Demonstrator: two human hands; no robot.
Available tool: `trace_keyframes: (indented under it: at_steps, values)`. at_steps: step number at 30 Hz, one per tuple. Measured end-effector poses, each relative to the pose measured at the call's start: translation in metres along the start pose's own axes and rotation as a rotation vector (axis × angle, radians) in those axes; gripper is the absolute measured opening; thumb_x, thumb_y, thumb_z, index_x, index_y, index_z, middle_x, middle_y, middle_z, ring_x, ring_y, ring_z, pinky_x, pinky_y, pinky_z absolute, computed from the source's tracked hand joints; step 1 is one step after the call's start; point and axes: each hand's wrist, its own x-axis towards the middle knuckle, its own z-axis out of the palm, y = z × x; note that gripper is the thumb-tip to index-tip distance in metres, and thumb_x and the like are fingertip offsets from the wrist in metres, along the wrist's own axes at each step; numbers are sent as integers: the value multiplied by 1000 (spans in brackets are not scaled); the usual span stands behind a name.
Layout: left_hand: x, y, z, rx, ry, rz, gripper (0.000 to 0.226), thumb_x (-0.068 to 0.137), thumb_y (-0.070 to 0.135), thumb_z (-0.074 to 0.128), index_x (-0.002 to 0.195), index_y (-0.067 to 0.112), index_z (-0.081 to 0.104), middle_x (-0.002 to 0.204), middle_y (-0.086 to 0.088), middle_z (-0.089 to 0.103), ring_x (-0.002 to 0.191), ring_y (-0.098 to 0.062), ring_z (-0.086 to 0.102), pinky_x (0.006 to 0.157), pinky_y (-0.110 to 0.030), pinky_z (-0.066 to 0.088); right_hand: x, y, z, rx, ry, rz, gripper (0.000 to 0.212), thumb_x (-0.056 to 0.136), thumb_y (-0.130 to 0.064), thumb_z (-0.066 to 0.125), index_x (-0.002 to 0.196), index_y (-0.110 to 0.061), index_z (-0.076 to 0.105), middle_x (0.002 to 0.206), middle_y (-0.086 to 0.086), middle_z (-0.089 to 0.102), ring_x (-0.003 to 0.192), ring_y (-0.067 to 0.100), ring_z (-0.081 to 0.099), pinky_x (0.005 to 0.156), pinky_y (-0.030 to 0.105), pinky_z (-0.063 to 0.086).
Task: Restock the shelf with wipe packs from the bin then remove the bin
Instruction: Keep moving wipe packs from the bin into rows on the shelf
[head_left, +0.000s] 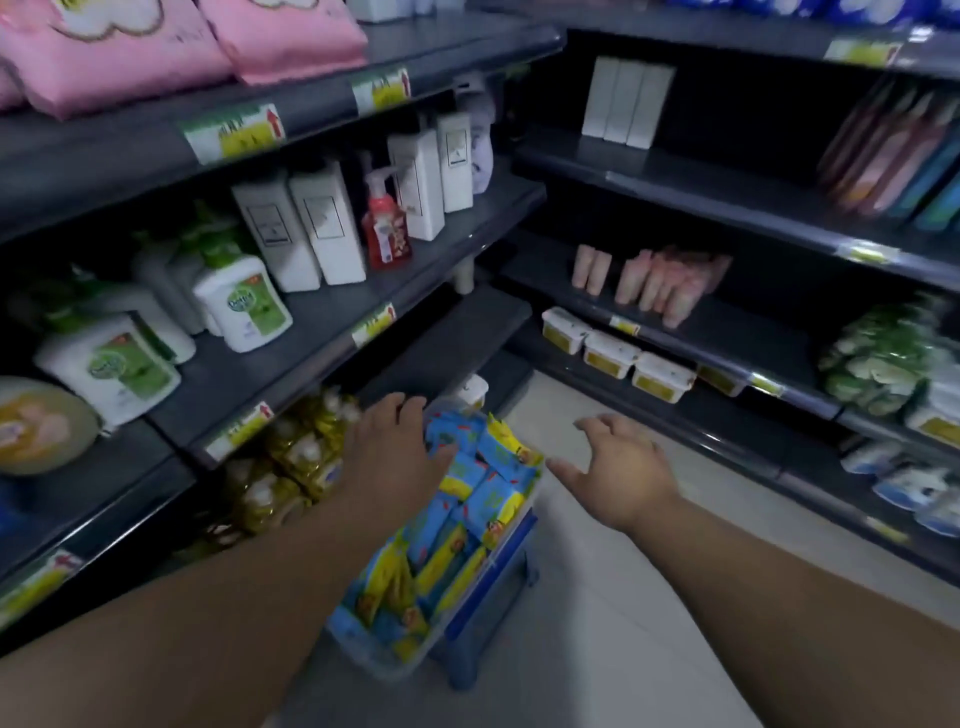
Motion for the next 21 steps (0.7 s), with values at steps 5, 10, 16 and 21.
trace_keyframes:
  at_steps: [5, 10, 16, 21]
  values:
    - [20, -18, 56, 28, -38, -2, 69, 92, 56, 46, 145, 15, 30, 148, -6, 32, 136, -23, 30, 112, -37, 29, 35, 5, 54, 54, -65, -28, 64, 90, -60, 47, 144, -29, 34, 148, -2, 34, 134, 21, 36, 112, 37, 30]
    - [63, -18, 112, -49, -121, 44, 65, 94, 50, 47, 147, 19, 26, 153, -2, 24, 141, -20, 22, 115, -34, 21, 81, 11, 101, 93, -94, -8, 58, 92, -52, 51, 143, -27, 37, 144, -1, 38, 130, 21, 40, 106, 34, 36]
    - [110, -28, 181, -115, -203, 89, 64, 95, 47, 47, 148, 19, 24, 153, 0, 22, 141, -18, 21, 115, -34, 22, 145, 13, 159, 130, -95, 31, 51, 93, -41, 56, 139, -26, 42, 141, -1, 43, 128, 23, 41, 101, 32, 37]
    - [133, -43, 216, -167, -259, 92, 64, 96, 45, 47, 149, 20, 23, 155, 1, 20, 143, -17, 18, 116, -33, 20, 180, 6, 200, 86, -70, 76, 44, 91, -39, 56, 132, -24, 50, 125, 4, 51, 117, 26, 47, 94, 34, 40]
